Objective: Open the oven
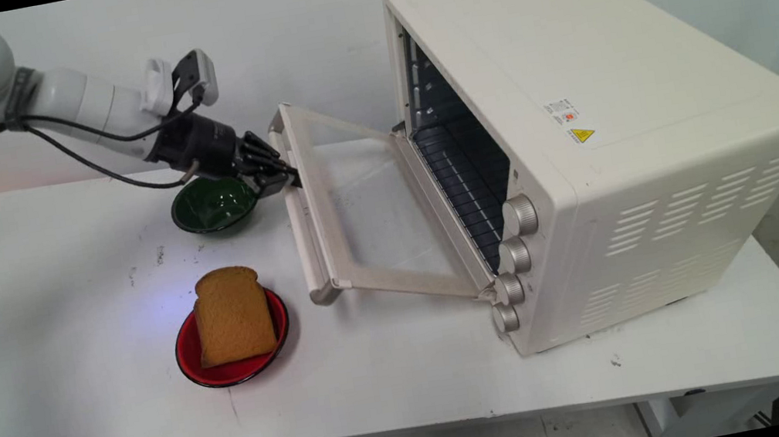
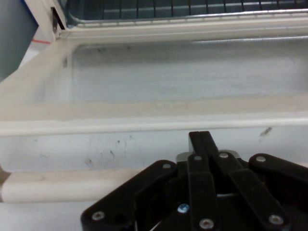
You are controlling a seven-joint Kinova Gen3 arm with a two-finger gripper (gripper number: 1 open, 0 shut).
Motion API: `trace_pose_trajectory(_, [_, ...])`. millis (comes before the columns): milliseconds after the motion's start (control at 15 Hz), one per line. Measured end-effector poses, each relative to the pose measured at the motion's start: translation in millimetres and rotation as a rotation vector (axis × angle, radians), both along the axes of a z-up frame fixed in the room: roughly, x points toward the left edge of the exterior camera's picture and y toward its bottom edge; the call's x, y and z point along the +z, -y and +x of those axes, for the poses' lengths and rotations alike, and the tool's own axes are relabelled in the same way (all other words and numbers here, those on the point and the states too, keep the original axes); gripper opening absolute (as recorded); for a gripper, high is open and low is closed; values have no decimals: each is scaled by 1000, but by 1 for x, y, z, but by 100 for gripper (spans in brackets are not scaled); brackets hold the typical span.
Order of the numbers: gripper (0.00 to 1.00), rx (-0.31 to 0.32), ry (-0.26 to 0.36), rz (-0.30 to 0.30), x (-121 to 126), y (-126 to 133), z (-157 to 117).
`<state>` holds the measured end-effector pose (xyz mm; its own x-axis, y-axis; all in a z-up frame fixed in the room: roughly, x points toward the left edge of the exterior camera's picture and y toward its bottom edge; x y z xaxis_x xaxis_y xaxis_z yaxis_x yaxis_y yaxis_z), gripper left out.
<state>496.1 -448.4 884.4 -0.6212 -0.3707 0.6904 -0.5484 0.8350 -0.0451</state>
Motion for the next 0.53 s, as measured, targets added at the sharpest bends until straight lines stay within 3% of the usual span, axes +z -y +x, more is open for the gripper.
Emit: trace_pose_trajectory(533, [0,7,-9,7,-21,0,8])
